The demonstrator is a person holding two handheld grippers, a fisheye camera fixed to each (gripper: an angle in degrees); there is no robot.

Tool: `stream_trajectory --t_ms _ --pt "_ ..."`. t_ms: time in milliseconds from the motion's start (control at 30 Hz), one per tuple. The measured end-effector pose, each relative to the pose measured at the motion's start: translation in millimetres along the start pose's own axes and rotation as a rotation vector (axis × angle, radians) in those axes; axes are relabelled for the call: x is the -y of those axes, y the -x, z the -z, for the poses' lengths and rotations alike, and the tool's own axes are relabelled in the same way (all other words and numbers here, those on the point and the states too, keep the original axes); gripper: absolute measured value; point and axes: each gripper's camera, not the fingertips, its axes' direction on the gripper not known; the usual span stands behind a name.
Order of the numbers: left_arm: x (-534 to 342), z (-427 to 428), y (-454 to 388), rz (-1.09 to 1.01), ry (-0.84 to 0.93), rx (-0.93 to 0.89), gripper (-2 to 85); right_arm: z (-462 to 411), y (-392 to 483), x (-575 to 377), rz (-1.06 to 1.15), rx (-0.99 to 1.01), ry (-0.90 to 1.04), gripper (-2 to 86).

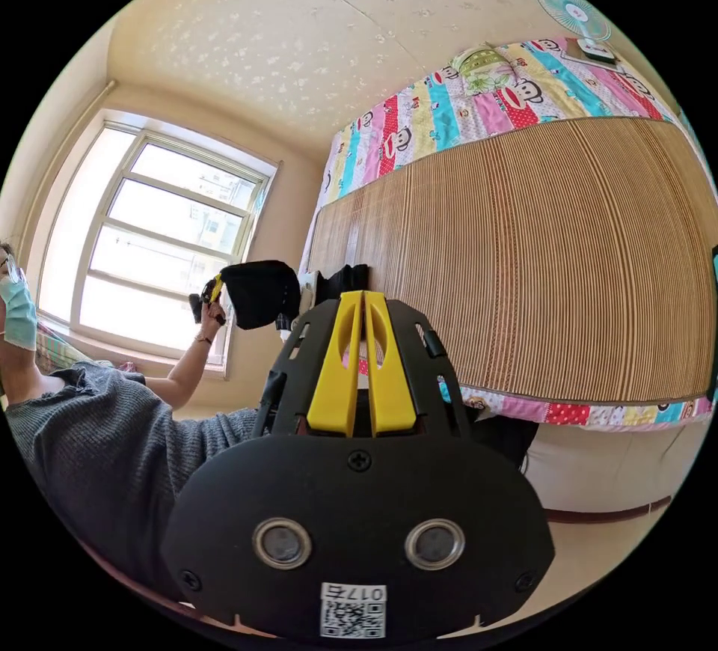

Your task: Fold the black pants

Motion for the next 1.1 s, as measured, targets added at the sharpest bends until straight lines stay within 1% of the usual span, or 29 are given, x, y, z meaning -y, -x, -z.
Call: stream_trajectory --t_ms 33,100,133,200,233,300,333,400,433,467,500,533,567,600,633,667,700,733,800,833,867,900,933,1000,1033,1100 --pt "2 4 -16 -0.035 -0.022 -0.039 2.0 7 -4 5 0.026 0.017 0.000 0.4" --pt "7 14 -83 -0.191 -0.073 -0.177 1.2 19 -9 13 0.077 0.046 0.001 0.4" --pt "7 15 -102 -0.233 -0.076 -0.208 1.0 28 -12 18 0.117 0.073 0.002 0.5" --pt "2 19 -173 -0.373 -0.110 -0.301 0.2 42 -15 24 0.181 0.117 -0.001 0.7" --pt "0 20 -190 -0.400 -0.116 -0.330 0.1 49 -17 27 0.217 0.146 0.003 0.9" --pt "-11 22 -247 -0.508 -0.153 -0.478 -0.2 57 -22 30 0.260 0.185 0.020 1.4" --pt "-14 22 -260 -0.529 -0.163 -0.516 -0.3 61 -26 32 0.278 0.210 0.037 2.0" --pt "-25 16 -303 -0.589 -0.178 -0.653 -0.4 66 -35 34 0.309 0.260 0.050 3.5" --pt "-28 13 -313 -0.601 -0.174 -0.687 -0.4 68 -42 35 0.311 0.286 0.050 5.0" --pt "-34 3 -331 -0.616 -0.167 -0.762 -0.5 69 -52 38 0.289 0.315 0.054 8.8" --pt "-40 -11 -346 -0.625 -0.142 -0.846 -0.5 69 -58 41 0.269 0.335 0.062 10.6" --pt "-44 -19 -355 -0.633 -0.122 -0.891 -0.5 64 -74 49 0.210 0.413 0.095 15.8" --pt "-52 -36 -371 -0.659 -0.079 -0.972 -0.5 55 -91 59 0.150 0.549 0.148 20.9" --pt "-62 -55 -387 -0.680 -0.035 -1.037 -0.5 49 -100 65 0.124 0.642 0.171 23.4" --pt "-68 -65 -395 -0.692 -0.009 -1.065 -0.5 39 -118 75 0.077 0.882 0.185 26.6" --pt "-81 -88 -409 -0.701 0.053 -1.116 -0.5 31 -136 85 0.030 1.149 0.142 27.9" --pt "-94 -113 -421 -0.692 0.123 -1.155 -0.5 29 -145 90 0.002 1.267 0.099 27.6" --pt "-102 -125 -427 -0.692 0.156 -1.169 -0.4 29 -160 101 -0.036 1.392 0.031 27.2" --pt "-131 -175 -439 -0.649 0.299 -1.213 -0.4 41 -177 116 -0.044 1.322 -0.001 24.7" --pt "-139 -188 -440 -0.627 0.343 -1.233 -0.4 55 -186 123 -0.027 1.277 -0.037 15.6" --pt "-154 -213 -444 -0.584 0.448 -1.257 -0.4 73 -193 128 -0.010 1.299 -0.100 10.1" --pt "-170 -232 -447 -0.561 0.521 -1.242 -0.3 82 -196 131 -0.002 1.299 -0.126 9.1" --pt "-176 -240 -448 -0.557 0.553 -1.235 -0.2 103 -198 135 0.033 1.275 -0.171 7.2" --pt "-198 -264 -451 -0.559 0.692 -1.158 0.2 132 -197 143 0.103 1.259 -0.209 4.8" --pt "-201 -267 -452 -0.576 0.717 -1.121 0.4 152 -192 147 0.167 1.238 -0.224 3.5" --pt "-207 -267 -451 -0.648 0.699 -0.903 1.8 180 -178 152 0.293 1.185 -0.228 2.2"
